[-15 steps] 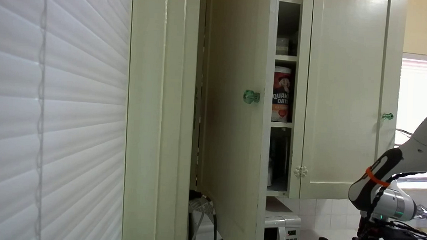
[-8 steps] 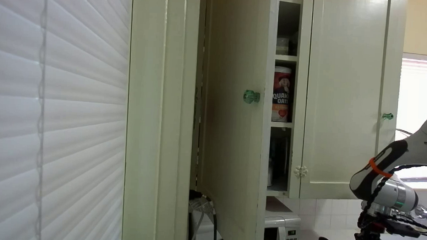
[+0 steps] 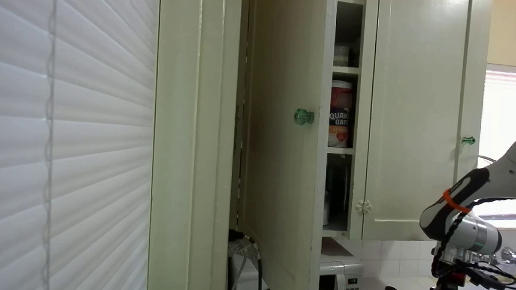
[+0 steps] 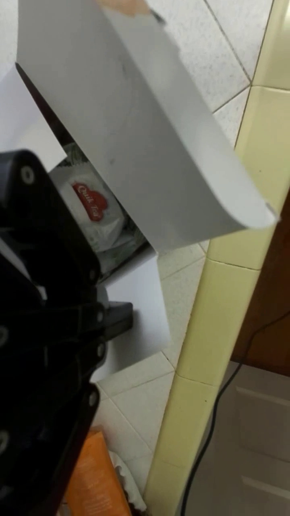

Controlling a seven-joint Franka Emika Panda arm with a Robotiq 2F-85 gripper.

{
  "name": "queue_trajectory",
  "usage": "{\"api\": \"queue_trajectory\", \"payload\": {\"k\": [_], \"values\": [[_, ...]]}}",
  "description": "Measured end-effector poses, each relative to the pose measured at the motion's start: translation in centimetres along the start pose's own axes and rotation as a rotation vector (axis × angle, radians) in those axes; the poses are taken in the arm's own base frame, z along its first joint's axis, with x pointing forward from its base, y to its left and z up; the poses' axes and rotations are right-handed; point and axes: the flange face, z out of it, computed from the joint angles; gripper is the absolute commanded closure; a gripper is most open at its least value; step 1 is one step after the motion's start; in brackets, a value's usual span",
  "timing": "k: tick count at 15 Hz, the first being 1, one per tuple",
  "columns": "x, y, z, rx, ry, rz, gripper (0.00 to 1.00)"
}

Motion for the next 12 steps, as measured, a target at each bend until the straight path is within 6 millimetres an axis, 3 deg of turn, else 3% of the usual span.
{"api": "queue_trajectory", "payload": {"k": [12], "values": [[1.0, 0.0, 3.7, 0.007, -0.079, -0.026, 1.0]]}}
